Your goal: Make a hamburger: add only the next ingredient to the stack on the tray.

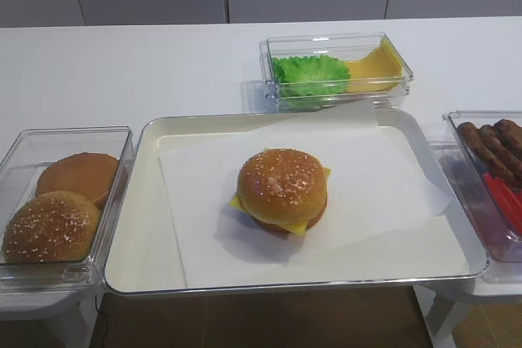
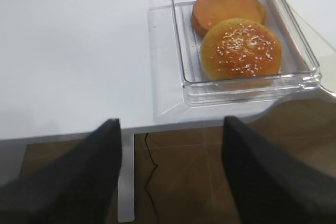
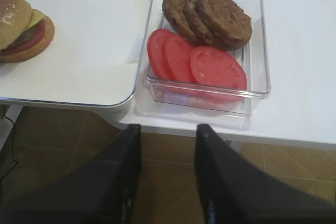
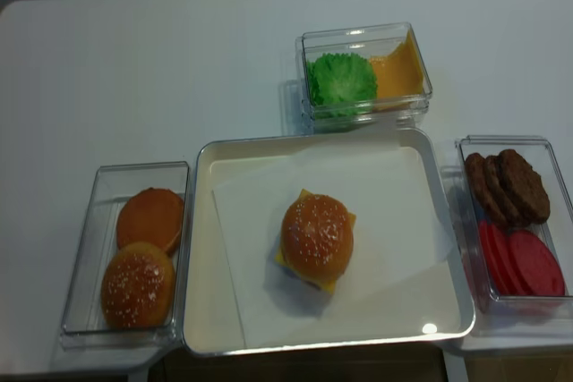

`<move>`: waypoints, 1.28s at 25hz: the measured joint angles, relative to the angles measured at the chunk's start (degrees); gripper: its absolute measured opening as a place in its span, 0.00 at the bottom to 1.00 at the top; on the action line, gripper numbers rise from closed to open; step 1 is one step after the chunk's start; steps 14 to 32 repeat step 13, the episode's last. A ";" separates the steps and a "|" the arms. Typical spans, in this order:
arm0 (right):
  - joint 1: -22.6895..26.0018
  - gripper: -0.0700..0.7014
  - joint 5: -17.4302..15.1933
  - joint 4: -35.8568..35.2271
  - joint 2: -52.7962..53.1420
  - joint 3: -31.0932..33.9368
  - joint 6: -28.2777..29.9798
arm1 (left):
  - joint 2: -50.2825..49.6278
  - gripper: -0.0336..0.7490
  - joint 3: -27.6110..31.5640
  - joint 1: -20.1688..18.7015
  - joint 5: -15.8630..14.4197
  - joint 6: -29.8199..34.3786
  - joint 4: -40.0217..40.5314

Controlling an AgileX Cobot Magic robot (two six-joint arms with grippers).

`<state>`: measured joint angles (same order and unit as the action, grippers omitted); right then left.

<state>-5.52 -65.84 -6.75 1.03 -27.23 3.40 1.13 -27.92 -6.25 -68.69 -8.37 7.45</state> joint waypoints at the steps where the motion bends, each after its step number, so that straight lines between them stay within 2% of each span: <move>1: 0.00 0.43 0.00 0.00 0.00 0.00 0.00 | 0.00 0.62 0.00 0.00 0.00 0.38 0.00; 32: 0.00 0.43 0.00 0.00 0.00 0.00 0.00 | 0.00 0.61 0.00 0.00 0.32 0.76 0.00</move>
